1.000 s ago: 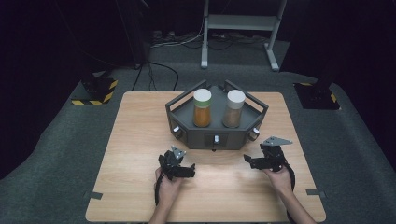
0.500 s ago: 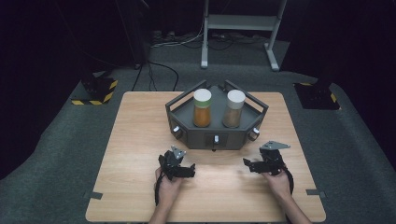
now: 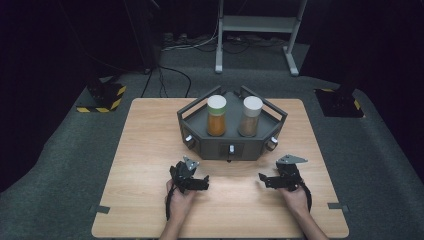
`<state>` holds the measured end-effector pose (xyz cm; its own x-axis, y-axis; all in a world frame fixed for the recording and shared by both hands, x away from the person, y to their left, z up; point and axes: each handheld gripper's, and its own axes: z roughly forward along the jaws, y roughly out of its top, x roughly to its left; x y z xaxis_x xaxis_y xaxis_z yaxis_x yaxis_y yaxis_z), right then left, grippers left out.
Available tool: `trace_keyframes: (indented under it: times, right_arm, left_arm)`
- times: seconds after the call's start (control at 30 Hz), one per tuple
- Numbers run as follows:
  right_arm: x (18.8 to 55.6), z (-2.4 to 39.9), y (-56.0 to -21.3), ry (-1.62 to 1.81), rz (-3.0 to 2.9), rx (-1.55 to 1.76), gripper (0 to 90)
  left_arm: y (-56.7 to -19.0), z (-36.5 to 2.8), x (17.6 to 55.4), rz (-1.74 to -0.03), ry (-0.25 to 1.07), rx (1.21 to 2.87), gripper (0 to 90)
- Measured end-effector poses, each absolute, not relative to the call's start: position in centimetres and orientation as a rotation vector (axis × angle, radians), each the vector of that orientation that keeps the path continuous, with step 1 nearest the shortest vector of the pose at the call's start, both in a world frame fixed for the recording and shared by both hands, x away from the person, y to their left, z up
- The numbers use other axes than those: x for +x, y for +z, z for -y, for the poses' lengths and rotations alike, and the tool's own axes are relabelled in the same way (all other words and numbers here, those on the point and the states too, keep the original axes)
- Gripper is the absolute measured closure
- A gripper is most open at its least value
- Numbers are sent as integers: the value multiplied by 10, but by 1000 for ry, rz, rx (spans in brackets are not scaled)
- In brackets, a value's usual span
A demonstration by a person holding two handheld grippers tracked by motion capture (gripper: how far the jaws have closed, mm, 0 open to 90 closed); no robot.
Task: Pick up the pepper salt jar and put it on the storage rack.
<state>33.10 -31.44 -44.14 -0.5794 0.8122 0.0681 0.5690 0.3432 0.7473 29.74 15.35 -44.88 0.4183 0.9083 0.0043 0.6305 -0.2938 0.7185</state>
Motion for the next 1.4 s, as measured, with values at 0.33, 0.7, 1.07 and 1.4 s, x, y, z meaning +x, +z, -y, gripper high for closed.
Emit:
trace_keyframes:
  times: [0.33,0.7,1.07,1.4]
  right_arm:
    - [327,308,-446,1033,-2289,1208,91]
    - [325,301,-445,983,-2295,1175,84]
    - [325,300,-445,983,-2294,1177,84]
    - [325,300,-445,983,-2294,1178,84]
  left_arm:
    - [-449,-154,298,-1299,555,2032,22]
    - [-449,-153,297,-1299,555,2032,22]
    - [-449,-153,297,-1299,556,2031,22]
    - [-449,-153,297,-1299,556,2031,22]
